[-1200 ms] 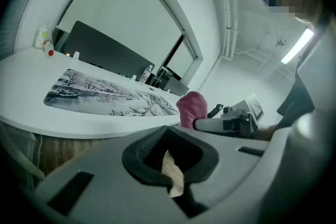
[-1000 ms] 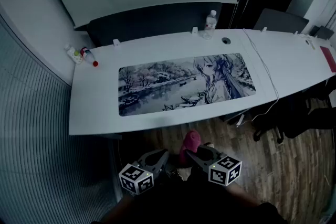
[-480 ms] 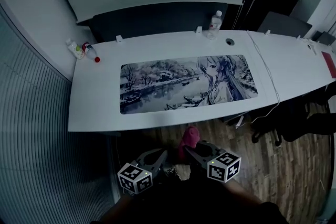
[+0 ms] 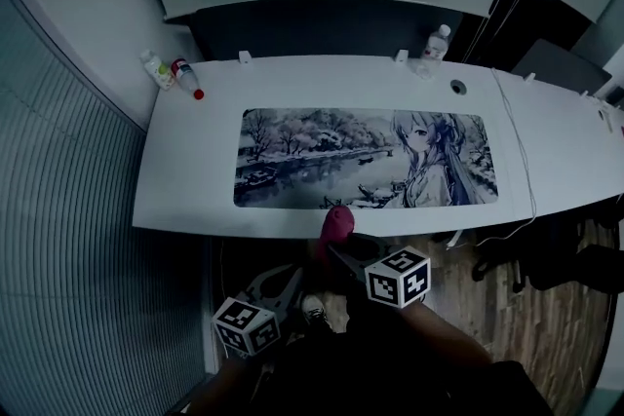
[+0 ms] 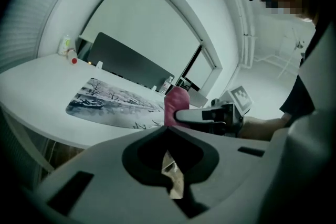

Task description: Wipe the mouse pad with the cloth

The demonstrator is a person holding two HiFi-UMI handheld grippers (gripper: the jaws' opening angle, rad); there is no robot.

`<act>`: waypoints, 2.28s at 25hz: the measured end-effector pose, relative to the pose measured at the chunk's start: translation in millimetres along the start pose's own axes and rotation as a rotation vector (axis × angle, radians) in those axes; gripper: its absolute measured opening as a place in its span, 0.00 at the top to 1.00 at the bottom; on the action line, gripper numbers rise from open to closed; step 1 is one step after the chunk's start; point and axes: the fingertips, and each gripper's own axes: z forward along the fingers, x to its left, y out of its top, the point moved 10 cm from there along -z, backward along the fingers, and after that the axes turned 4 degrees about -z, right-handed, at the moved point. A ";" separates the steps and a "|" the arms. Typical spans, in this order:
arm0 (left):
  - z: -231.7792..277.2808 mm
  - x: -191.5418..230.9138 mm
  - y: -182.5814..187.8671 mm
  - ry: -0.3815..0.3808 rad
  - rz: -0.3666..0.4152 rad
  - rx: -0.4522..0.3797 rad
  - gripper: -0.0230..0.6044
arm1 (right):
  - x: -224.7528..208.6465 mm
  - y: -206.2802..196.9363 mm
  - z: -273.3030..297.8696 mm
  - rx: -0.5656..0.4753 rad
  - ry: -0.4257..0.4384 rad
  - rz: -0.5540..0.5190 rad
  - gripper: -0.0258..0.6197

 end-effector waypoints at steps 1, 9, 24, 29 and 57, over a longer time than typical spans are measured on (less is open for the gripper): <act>0.5 1.8 2.5 0.020 -0.001 -0.011 0.95 | -4.5 3.7 9.4 0.017 0.013 -0.001 0.79; 12.6 11.1 9.6 0.183 -0.066 -0.096 0.95 | -38.3 30.3 86.8 0.159 0.138 -0.045 0.79; 29.6 -4.6 21.2 0.413 -0.153 -0.169 0.95 | -75.1 47.0 181.1 0.349 0.240 -0.052 0.79; 27.0 12.6 30.7 0.401 -0.149 -0.150 0.95 | -72.5 48.7 199.1 0.373 0.220 -0.058 0.79; 54.5 125.5 106.7 -0.085 0.044 0.150 0.95 | -72.9 42.5 234.3 0.382 -0.098 0.091 0.79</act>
